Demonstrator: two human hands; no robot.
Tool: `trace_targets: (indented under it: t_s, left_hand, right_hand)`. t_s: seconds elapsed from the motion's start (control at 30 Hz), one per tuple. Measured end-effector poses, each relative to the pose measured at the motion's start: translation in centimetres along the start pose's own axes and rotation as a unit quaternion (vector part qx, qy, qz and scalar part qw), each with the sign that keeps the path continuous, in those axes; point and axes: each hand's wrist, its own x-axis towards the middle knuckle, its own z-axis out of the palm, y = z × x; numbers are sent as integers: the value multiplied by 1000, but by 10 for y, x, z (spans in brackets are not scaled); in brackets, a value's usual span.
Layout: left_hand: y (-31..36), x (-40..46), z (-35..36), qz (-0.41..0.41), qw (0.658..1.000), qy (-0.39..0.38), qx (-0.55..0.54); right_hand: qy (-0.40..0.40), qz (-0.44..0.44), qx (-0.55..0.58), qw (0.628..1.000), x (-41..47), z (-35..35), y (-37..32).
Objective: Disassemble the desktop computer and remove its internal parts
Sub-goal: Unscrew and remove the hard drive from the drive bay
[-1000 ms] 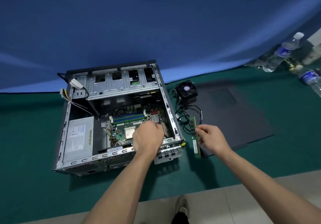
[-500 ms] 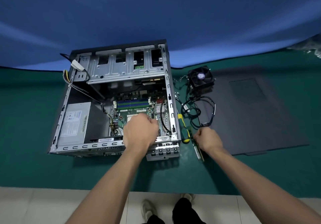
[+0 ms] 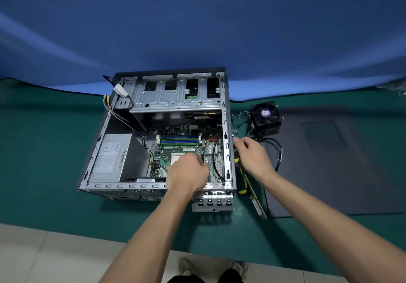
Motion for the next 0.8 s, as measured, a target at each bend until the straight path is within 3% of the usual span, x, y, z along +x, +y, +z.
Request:
trace_targets:
  t_s: [0.2,0.33,0.43,0.6,0.67,0.8]
  left_hand:
    - [-2,12,2,21,989,-149,-15]
    - [2,25,7,7,957,-277,-92]
    - [4,35,10,12,938,-322,-129]
    - [1,49,23,82,913,-398,-25]
    - [1,53,31,119,903,-411,37]
    - [6,65,37,235,909,-327,109]
  right_hand:
    - [-12,40,-65,997,15,13,-24]
    - [67,57,-90,992,13,33,-31]
    - [133,37,-107,985,8,42,-30]
    - [159,37,-113,980,10,41,-28]
    - [173,43,-107,978,10,42,-27]
    - [181,56,-92,978,11,43,-26]
